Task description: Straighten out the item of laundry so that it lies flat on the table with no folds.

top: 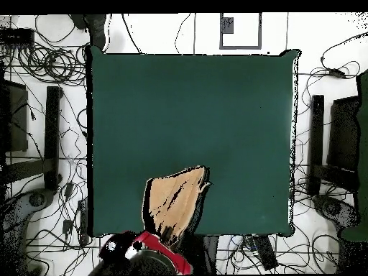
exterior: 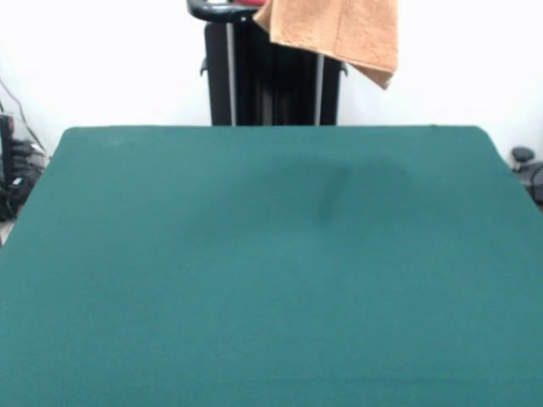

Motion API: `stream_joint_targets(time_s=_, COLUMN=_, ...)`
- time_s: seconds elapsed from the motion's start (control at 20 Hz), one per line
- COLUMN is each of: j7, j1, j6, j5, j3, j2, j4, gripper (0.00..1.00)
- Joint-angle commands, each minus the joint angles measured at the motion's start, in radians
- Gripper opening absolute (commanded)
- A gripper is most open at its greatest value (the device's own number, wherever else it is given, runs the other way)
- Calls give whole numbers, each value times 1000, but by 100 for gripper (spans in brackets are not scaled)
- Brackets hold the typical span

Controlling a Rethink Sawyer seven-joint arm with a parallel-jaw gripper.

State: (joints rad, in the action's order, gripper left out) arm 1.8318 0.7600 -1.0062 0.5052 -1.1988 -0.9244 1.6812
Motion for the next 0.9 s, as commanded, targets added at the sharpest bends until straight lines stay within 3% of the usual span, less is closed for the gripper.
stream_joint_targets(time_s=0.05, j7=354, j1=29, j6=57, j5=40, j3=155, j2=47, j4=133, gripper=0)
stream_joint_targets(time_s=0.9, j7=493, j1=28, j6=143, j5=42, j3=235, j2=65, j4=161, gripper=0)
